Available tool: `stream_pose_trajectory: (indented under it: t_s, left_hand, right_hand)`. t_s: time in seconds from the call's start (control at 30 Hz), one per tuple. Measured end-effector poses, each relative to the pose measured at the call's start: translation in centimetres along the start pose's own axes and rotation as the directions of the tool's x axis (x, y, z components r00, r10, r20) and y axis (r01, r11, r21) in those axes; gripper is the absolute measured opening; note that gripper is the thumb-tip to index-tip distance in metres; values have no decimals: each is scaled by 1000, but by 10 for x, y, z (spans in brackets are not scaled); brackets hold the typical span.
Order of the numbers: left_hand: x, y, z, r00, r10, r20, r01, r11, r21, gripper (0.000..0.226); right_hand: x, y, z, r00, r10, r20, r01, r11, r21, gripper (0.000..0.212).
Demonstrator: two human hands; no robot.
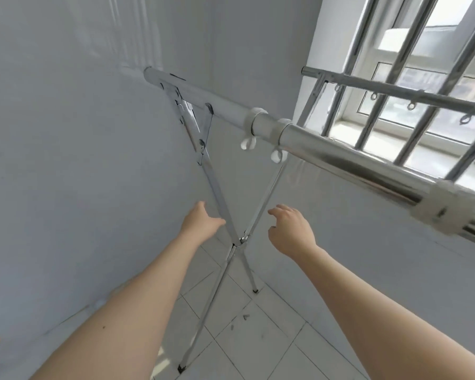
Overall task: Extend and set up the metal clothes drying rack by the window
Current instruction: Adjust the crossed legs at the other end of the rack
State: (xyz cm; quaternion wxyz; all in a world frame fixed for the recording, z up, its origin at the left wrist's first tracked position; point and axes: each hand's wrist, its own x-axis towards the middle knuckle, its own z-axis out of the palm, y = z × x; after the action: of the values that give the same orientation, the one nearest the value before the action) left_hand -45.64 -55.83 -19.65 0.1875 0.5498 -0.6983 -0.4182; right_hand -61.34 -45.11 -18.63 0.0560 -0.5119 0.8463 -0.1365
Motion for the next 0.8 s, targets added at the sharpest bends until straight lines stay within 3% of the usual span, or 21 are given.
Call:
stream_pose_trajectory:
  t_s: [0.17,0.33,0.43,0.6,0.8]
  left_hand:
    - [54,-7,16,991,11,137,2,995,-97,48]
    - [89,-14,29,970,155,189,-121,976,-182,7]
    - [108,-23,32,933,247,260,-206,962,-177,35]
    - [120,-25,21,861,315,399,-284,949,-135,23]
    - [122,-25,16,839,341,424,-310,940,-144,20]
  right_hand:
    - [43,-17,36,993,-93,72,108,961,-253,52]
    - [88,-24,78,993,-20,114,65,910,-408,61]
    - [113,-16,95,994,27,106,29,868,-497,70]
    - [137,5,104,970,171,171,-53,838,-542,71]
    - [145,-2,117,971,197,135,-72,783,-618,76]
